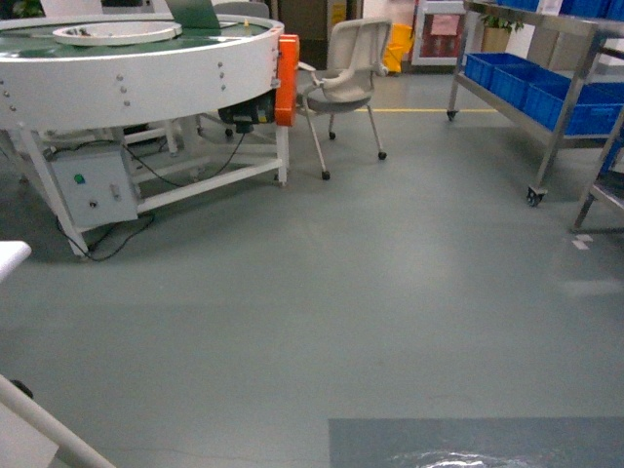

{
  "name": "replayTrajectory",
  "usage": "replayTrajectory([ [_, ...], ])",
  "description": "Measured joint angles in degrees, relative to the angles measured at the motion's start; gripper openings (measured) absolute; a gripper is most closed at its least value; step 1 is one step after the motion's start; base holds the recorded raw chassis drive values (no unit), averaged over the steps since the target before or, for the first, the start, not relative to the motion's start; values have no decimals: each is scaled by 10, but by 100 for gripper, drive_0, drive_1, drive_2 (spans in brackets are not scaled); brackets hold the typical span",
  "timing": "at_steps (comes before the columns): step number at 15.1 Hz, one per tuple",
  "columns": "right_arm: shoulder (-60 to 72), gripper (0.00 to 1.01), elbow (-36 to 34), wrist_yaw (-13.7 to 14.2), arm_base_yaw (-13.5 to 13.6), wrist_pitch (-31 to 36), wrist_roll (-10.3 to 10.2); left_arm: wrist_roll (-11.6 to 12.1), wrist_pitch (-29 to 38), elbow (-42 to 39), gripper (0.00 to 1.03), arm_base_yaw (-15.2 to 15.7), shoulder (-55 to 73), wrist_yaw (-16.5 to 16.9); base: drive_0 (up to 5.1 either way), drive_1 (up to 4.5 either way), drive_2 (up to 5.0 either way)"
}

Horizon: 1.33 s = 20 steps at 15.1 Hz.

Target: Pick red block from blue box to shelf

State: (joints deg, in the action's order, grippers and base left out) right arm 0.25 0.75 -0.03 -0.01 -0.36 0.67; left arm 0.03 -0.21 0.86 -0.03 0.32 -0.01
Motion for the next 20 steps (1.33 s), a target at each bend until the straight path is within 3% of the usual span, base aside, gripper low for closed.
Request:
replayTrajectory([
  [12,0,28,0,0,0,0,0,0,1,0,98,0,0,0,-144,-144,-144],
  [20,0,28,0,0,0,2,0,0,-1,0,98,0,0,0,-5,422,-432],
])
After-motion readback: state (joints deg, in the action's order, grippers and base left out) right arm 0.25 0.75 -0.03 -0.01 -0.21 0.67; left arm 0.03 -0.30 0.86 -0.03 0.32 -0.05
